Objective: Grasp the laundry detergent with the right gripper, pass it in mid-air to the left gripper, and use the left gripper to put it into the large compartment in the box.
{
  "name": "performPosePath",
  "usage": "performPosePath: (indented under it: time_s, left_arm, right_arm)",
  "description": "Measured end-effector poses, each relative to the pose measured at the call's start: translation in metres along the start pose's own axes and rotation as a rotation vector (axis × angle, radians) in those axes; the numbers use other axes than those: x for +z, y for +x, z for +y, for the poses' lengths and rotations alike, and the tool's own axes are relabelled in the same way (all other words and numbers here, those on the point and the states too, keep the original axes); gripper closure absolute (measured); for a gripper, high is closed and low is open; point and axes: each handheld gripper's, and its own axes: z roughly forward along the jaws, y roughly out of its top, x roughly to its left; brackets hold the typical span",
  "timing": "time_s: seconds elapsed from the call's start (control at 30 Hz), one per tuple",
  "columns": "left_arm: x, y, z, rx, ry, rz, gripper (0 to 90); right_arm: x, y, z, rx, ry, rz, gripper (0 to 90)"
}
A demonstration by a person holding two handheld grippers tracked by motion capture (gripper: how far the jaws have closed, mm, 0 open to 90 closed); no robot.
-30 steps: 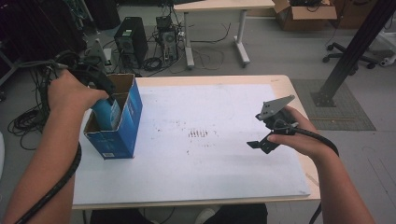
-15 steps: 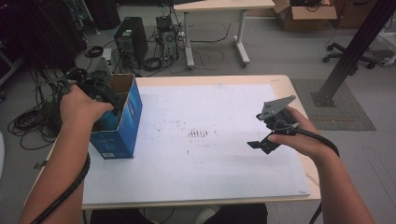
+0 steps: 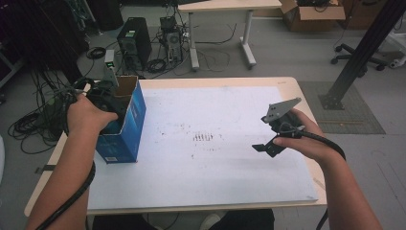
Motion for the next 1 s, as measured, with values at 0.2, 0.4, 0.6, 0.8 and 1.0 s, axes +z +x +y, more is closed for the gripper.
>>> performPosePath:
  time_s: [0.2, 0.4, 0.6, 0.8, 1.0]
  left_arm:
    - [0.0047, 0.0010, -0.0001, -0.002, 0.001, 0.002, 38.7]
    - [0.0051, 0.0002, 0.0006, 0.000, 0.010, 0.003, 38.6]
    - [0.0055, -0.0005, 0.0003, -0.008, 0.011, 0.006, 38.4]
    - [0.0074, 0.0010, -0.0003, -0.009, 0.007, -0.002, 38.4]
    - [0.0075, -0.0003, -0.0004, -0.007, 0.000, -0.001, 36.6]
  right_arm:
    - [-0.0014, -0.0002, -0.0024, 0.001, 0.003, -0.002, 1.9]
    - [-0.0037, -0.0006, -0.0043, 0.007, 0.001, -0.006, 1.9]
    - [-0.0036, -0.0003, -0.0065, 0.010, 0.006, -0.010, 1.9]
    - [-0.0042, -0.0010, -0.0086, 0.014, 0.008, -0.005, 1.9]
    - [-0.0035, -0.0010, -0.0095, 0.014, 0.009, -0.010, 1.9]
